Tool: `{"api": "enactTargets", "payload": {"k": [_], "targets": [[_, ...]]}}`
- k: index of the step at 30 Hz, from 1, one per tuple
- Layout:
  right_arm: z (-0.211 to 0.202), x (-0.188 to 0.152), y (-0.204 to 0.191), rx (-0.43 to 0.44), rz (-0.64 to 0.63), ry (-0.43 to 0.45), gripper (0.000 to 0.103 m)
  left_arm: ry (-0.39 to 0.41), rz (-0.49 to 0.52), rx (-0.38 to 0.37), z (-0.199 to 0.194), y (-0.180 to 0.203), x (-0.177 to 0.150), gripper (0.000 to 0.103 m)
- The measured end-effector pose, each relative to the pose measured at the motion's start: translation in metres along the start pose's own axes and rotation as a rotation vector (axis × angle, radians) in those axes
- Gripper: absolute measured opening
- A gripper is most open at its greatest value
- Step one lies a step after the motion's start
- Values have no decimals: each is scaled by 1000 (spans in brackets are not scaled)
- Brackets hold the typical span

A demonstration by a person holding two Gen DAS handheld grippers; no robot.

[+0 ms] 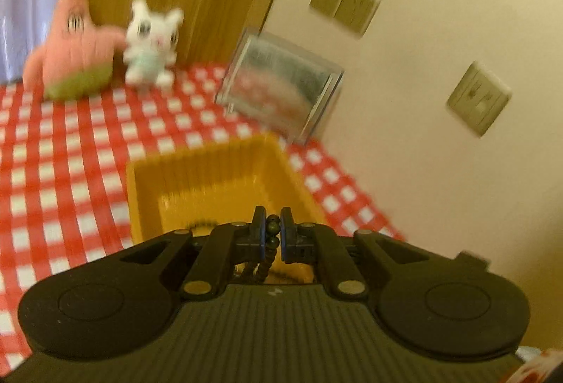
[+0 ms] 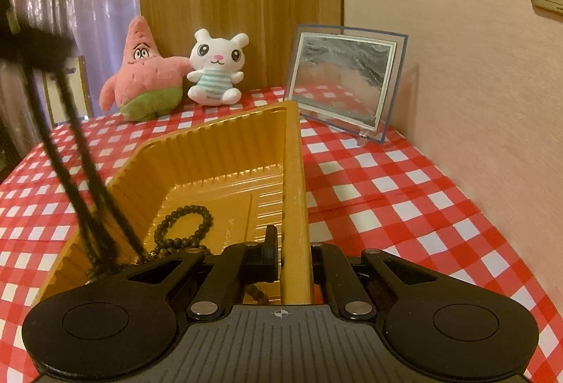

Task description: Organize jewelry

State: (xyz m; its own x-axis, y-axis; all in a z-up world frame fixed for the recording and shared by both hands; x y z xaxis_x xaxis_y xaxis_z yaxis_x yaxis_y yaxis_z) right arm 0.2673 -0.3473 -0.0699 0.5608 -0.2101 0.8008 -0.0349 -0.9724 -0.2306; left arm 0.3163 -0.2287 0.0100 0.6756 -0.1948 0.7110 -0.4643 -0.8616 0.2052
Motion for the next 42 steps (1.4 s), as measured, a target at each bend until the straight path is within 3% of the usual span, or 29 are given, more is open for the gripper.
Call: {"api": "enactTargets", "payload": {"k": [3,7,8,10,13,17,18,19,20,25,30,33,37,42], "targets": [[3,-2,1,3,-1,-7,5,-26,16,28,19,3,-12,9],[8,-6,8,17,22,-19,5,-27,19,88,28,1,-15,33],[10,-7,11,21,33,-23,5,-22,11,92,26,0,-16,34],[14,-10,17,35,62,-37,5,-5,0,111,20,-5,-16,49],[19,-13,27,62,107,-53,5,19,10,191,6,-16,-20,64],[17,-15,37,91,136,-60,7,28,30,299,-17,-40,-36,70],[15,-14,37,82,128,-59,30,28,30,323,-23,-46,-42,74],[12,-12,37,65,120,-45,74,25,30,354,-30,-53,-47,78],[4,-9,37,48,113,-14,87,23,32,384,-36,-61,-52,78],[-39,13,20,-9,89,46,88,35,47,479,-74,-88,-75,86],[-95,11,-42,11,60,29,88,110,148,573,-121,-100,-95,91],[-124,-6,-95,17,27,-8,89,124,162,526,-150,-107,-106,92],[-143,-30,-149,25,74,-91,88,82,64,416,-186,-126,-122,91],[-154,-49,-193,66,77,-169,88,45,45,440,-214,-140,-142,90]]}}
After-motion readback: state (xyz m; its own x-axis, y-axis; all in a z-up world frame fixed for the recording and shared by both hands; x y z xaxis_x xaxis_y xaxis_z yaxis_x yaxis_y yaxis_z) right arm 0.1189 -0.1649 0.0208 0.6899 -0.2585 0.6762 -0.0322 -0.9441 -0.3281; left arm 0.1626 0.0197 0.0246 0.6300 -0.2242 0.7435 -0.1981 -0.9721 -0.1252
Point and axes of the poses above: each gripper's, at about its wrist camera, not at the fingertips, and z roughly the way its jaws point, y to its right, x to its top, the point moved 6 cm from there along z, roughly the way its jaws point, and after that the axes turned 11 degrees about x, right-handed, at the moved point
